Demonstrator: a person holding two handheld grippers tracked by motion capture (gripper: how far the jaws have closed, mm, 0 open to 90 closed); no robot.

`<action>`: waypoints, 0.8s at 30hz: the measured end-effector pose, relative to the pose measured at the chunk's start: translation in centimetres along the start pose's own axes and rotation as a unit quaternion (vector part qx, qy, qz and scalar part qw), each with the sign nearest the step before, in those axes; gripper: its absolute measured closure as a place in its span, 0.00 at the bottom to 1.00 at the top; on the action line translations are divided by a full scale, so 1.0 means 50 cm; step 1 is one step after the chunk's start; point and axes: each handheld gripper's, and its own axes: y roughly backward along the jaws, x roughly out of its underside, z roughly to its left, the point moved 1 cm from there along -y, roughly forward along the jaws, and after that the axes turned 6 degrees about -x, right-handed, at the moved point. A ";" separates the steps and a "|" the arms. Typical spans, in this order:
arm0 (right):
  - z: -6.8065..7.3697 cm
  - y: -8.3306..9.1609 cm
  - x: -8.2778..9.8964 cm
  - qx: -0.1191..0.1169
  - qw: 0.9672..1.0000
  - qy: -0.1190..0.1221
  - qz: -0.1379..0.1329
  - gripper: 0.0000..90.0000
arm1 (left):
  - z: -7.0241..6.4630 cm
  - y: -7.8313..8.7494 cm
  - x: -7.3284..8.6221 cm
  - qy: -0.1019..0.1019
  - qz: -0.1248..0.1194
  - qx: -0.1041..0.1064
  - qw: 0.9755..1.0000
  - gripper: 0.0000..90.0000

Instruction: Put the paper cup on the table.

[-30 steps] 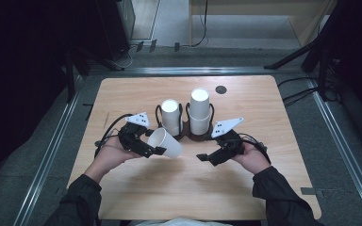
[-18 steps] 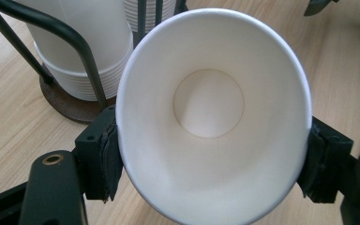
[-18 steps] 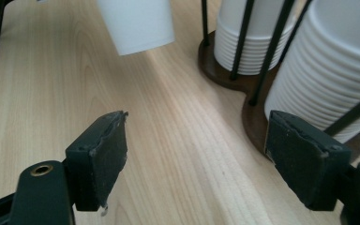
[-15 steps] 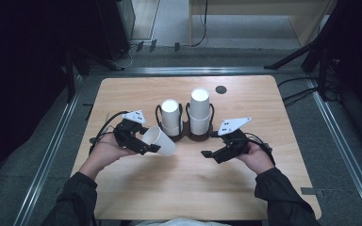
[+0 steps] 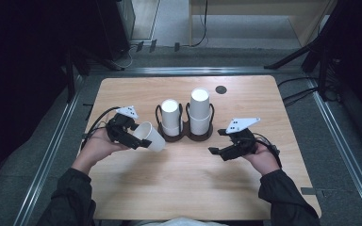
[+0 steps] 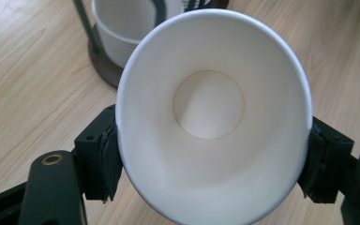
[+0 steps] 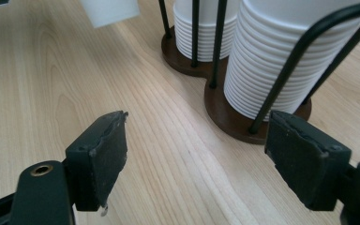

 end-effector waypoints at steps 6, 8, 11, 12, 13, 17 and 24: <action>0.000 -0.001 0.002 0.000 1.000 0.000 0.005 0.24 | 0.022 0.008 0.014 0.022 0.014 -0.033 0.999 0.26; 0.000 -0.003 0.002 -0.001 1.000 0.000 0.008 0.24 | 0.029 0.009 0.019 0.029 0.020 -0.038 0.999 0.26; 0.000 -0.005 0.003 -0.002 1.000 0.001 0.010 0.24 | 0.037 0.013 0.024 0.036 0.020 -0.040 0.998 0.26; 0.000 -0.005 0.003 -0.002 1.000 0.001 0.011 0.24 | 0.041 0.016 0.026 0.036 0.021 -0.045 0.998 0.26; 0.000 -0.006 0.003 -0.003 1.000 -0.001 0.011 0.24 | 0.044 0.018 0.028 0.038 0.021 -0.047 0.998 0.26; 0.000 -0.007 0.003 -0.004 1.000 -0.001 0.014 0.24 | 0.058 0.024 0.036 0.047 0.025 -0.054 0.997 0.26; 0.001 -0.011 0.004 -0.006 1.000 0.002 0.019 0.24 | 0.081 0.034 0.049 0.061 0.042 -0.073 0.995 0.25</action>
